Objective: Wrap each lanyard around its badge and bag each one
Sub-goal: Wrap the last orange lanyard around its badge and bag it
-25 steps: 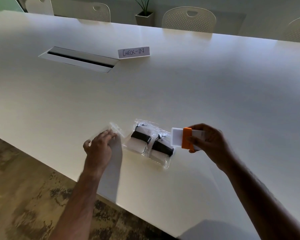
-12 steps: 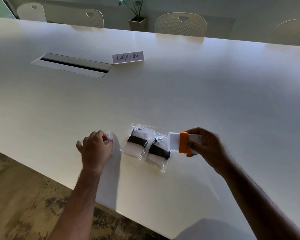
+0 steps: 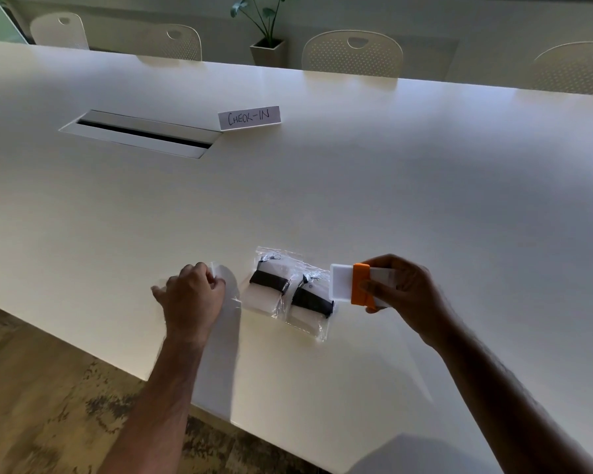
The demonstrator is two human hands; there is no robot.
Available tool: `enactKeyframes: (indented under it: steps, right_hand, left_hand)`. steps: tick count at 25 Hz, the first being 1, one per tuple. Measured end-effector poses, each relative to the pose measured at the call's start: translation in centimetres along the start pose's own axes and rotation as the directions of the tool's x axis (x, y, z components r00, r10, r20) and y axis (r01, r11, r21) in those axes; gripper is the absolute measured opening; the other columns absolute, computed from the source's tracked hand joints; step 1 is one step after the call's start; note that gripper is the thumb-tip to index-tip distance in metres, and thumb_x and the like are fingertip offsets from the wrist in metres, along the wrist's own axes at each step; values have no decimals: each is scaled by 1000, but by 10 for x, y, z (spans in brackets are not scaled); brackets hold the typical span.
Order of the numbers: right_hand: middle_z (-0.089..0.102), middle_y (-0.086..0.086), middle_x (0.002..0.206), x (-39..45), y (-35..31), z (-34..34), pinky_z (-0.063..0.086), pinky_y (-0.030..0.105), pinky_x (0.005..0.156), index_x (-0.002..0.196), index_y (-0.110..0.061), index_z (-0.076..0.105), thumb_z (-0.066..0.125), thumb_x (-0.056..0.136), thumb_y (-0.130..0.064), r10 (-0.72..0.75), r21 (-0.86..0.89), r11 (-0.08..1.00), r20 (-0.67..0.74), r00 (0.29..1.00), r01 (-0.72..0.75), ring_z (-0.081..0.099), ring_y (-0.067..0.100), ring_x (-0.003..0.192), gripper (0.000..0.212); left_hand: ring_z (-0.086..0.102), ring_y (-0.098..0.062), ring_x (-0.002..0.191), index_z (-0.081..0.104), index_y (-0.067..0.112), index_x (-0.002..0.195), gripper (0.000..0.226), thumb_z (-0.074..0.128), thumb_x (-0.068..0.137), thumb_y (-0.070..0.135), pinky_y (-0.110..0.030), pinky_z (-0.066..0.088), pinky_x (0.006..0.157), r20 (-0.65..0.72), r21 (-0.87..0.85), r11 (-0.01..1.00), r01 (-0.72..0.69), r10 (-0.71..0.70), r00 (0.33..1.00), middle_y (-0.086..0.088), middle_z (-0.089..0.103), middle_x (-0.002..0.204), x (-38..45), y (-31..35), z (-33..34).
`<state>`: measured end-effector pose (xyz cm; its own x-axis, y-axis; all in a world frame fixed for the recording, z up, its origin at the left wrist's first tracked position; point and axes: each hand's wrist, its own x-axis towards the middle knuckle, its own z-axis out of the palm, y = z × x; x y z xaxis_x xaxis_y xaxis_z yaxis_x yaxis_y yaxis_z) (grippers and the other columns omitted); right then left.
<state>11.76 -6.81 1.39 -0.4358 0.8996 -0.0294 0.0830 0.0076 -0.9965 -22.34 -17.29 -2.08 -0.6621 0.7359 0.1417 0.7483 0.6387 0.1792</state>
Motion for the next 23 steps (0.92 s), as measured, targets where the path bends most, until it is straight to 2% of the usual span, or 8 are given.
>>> enactKeyframes:
  steps: [6, 9, 11, 12, 14, 17, 20, 23]
  right_hand:
    - [77, 7, 90, -1, 0, 0, 66, 50, 65, 97, -23, 78, 81, 87, -2, 8, -4, 1000, -1, 1000, -8, 75, 30, 72, 24]
    - [76, 9, 93, -1, 0, 2, 66, 54, 66, 97, -24, 78, 82, 86, -4, 15, -4, 1000, -4, 1000, -16, 75, 33, 75, 23]
    - [75, 12, 97, -2, -1, 5, 65, 57, 66, 98, -24, 78, 83, 86, -6, 21, -5, 1000, -3, 1000, -21, 75, 36, 80, 22]
    - [74, 12, 99, -3, -2, 6, 65, 57, 66, 98, -23, 77, 83, 86, -6, 24, 2, 1000, -3, 1000, -24, 75, 37, 83, 22]
    - [72, 14, 102, -5, -6, 10, 65, 58, 65, 98, -21, 76, 82, 86, -6, 36, 36, 999, -2, 999, -36, 74, 38, 87, 20]
    - [70, 16, 105, -9, -14, 18, 65, 57, 66, 99, -18, 74, 80, 88, -5, 47, 102, 994, -5, 999, -46, 74, 38, 90, 18]
    - [69, 19, 106, -15, -24, 27, 65, 54, 65, 103, -12, 69, 75, 92, -1, 42, 179, 983, -9, 999, -40, 75, 35, 87, 17]
    - [69, 15, 101, -21, -35, 36, 65, 51, 61, 104, -7, 65, 71, 94, 3, 9, 202, 979, -38, 999, -1, 75, 33, 81, 15]
  left_hand:
    - [69, -38, 79, 66, 14, 81, 16, 63, 91, 25, -63, 41, 104, 2, 11, 1000, 17, -17, 1000, -10, 70, 84, 6, -2, 3]
    - [68, -35, 82, 67, 13, 82, 14, 67, 91, 24, -64, 26, 117, -30, -102, 995, 7, -10, 999, -7, 70, 85, 10, -11, 1]
    - [68, -31, 81, 67, 14, 81, 12, 70, 89, 22, -62, 26, 119, -69, -175, 984, -13, 1, 998, -4, 70, 83, 8, -14, -6]
    - [68, -31, 80, 67, 15, 80, 10, 72, 87, 22, -61, 31, 116, -106, -187, 982, -34, 15, 994, -2, 71, 82, 7, -13, -11]
    - [68, -30, 76, 67, 19, 79, 9, 73, 85, 21, -53, 41, 101, -187, -187, 980, -70, 35, 982, 1, 71, 79, 1, -8, -23]
    - [68, -24, 77, 65, 23, 80, 11, 71, 89, 22, -40, 34, 84, -246, -244, 962, -119, 57, 968, 6, 69, 79, -7, 7, -40]
    - [67, -19, 80, 63, 24, 82, 13, 71, 92, 24, -36, 32, 84, -255, -358, 913, -194, 104, 961, 9, 69, 82, -16, 29, -56]
    - [67, -17, 79, 64, 23, 83, 13, 72, 93, 23, -39, 40, 86, -282, -418, 864, -281, 171, 944, 10, 69, 80, -31, 56, -74]
